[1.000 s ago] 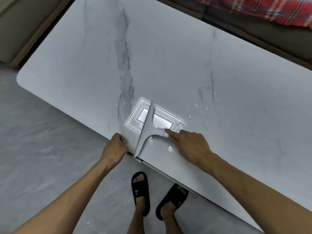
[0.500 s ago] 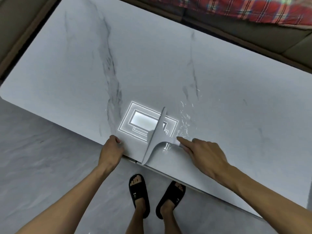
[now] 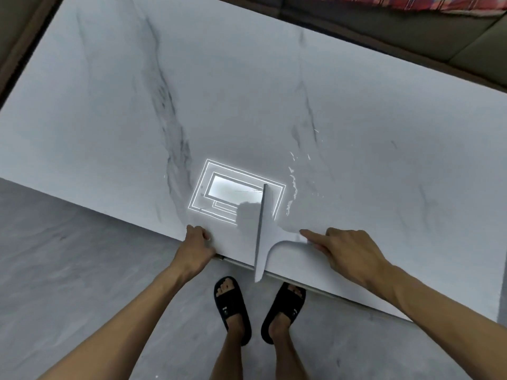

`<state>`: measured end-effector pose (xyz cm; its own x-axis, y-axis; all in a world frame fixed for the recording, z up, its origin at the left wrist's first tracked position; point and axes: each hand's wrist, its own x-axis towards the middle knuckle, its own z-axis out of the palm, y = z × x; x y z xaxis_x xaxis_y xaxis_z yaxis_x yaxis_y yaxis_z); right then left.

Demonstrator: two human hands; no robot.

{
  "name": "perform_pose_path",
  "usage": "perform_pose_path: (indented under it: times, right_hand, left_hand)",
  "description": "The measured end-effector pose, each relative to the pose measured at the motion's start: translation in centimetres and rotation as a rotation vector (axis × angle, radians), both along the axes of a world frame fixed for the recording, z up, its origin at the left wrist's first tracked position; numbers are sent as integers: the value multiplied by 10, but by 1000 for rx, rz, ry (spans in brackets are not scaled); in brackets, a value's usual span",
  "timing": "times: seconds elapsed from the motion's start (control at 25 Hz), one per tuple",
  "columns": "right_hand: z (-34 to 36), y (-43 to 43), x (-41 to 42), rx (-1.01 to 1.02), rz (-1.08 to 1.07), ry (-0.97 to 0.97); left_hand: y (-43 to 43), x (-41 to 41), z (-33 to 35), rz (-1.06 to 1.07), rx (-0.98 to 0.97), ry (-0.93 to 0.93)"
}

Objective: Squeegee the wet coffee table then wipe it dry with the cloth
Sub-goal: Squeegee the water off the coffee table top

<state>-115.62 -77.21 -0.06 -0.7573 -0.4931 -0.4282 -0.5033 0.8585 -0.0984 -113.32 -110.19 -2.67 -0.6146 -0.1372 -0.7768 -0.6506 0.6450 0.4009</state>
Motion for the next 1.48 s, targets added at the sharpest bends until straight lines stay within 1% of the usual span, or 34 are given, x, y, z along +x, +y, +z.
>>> perform_pose_path:
  times: [0.12,0.2,0.28,0.32,0.36,0.44,0.48,0.56,0.68,0.84,0.96,1.08,1.2,1.28,1.36,1.48]
  right_hand:
    - [31,51,6,137,-101,-30]
    - [55,59,9,172,-154,-49]
    - [63,46,11,140,-125,-43]
    - [62,33,9,84,-119,-59]
    - [56,16,7,22,-112,-95]
    - [35,-23,8,-35,-41,-169]
    - [23,-37,13,-53,16,-140]
    - [8,-44,17,-63,51,-91]
    - [12,-3,20,-46,-51,-136]
    - [41,73,26,109,-195,-153]
    - [57,110,30,213,-244,-163]
    - [71,120,26,205,-193,-121]
    - [72,95,13,77,-100,-77]
    - [65,61,-4,-15,-21,-115]
    - [52,18,-20,-75,111,-116]
    - [32,-50,-36,-139,235,-129]
  left_hand:
    - [4,-3,-3,-96,-7,-35]
    - [4,-5,-4,-112,-9,-67]
    - [4,-7,-4,-114,-32,-65]
    - [7,-8,-4,-114,-53,-52]
    - [10,-8,-4,-113,-73,-40]
    - [17,-7,-4,-119,-89,-28]
    - [22,-6,-5,-129,-87,-26]
    - [29,-5,-7,-151,-70,-30]
    - [39,-3,-7,-195,-50,-51]
    - [58,2,-4,-258,-27,-68]
    - [76,5,-1,-274,7,-73]
    - [89,8,6,-194,3,-39]
    - [94,11,16,-6,-72,50]
    - [91,12,25,150,-110,107]
    - [86,14,33,279,-132,166]
    - [72,14,33,395,-183,211]
